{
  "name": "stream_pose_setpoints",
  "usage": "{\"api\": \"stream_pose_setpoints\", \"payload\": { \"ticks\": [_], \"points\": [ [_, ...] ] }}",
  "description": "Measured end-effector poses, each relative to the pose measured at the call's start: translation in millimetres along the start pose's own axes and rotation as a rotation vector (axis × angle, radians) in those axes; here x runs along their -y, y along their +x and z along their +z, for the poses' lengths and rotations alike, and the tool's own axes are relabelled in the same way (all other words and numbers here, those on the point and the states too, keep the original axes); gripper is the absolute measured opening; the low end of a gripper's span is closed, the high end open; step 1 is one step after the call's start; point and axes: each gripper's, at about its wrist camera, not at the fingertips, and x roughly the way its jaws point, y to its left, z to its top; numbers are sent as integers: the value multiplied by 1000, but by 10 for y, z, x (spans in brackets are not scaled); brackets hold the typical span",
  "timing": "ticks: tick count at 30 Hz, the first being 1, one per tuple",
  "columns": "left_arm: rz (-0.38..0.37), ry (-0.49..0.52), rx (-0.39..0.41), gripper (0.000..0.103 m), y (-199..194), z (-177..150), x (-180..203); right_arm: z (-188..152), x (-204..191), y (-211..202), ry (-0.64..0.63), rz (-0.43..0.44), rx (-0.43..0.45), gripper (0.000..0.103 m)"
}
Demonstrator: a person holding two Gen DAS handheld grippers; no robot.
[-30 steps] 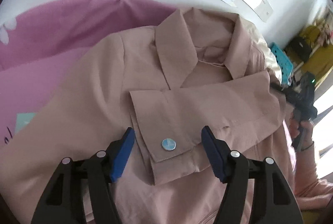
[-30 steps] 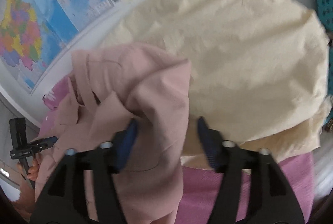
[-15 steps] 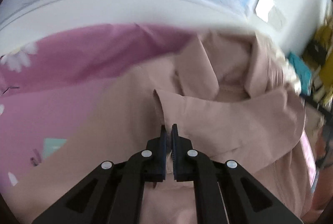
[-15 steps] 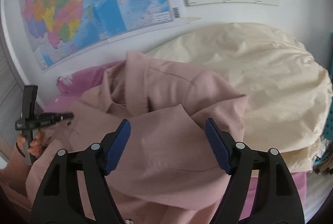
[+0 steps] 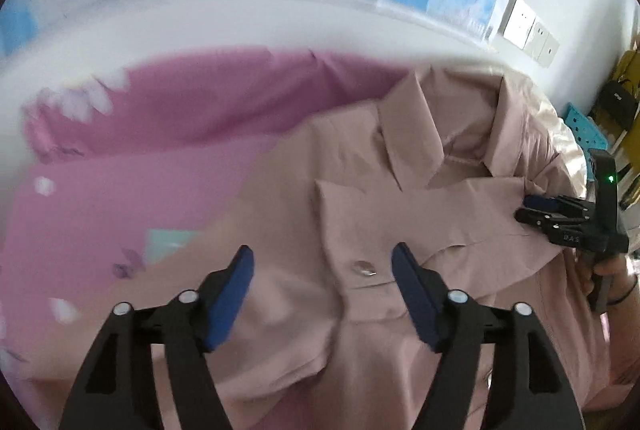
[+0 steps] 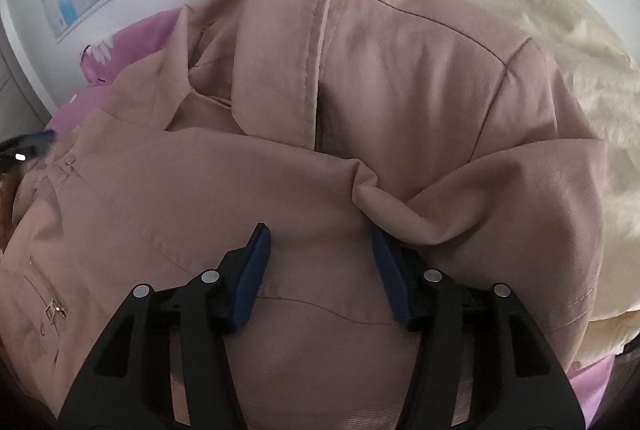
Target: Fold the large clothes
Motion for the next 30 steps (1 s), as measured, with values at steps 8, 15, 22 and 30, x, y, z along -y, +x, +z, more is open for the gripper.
{"api": "stream_pose_setpoints", "payload": {
  "ticks": [8, 15, 22, 30],
  "points": [
    [263, 30, 75, 79, -808, -340, -397, 31, -541, -479, -81, 136, 81, 61],
    [277, -97, 81, 79, -1076, -664, -857, -30, -2034, -544, -388, 521, 13, 68],
    [252, -170, 87, 79, -1231, -887, -1087, -421, -3513, -286, -730, 676, -130, 70],
    [211, -182, 79, 79, -1244, -1046, -1193, -971, -3878, -416, -1021, 617, -90, 77]
  ]
}}
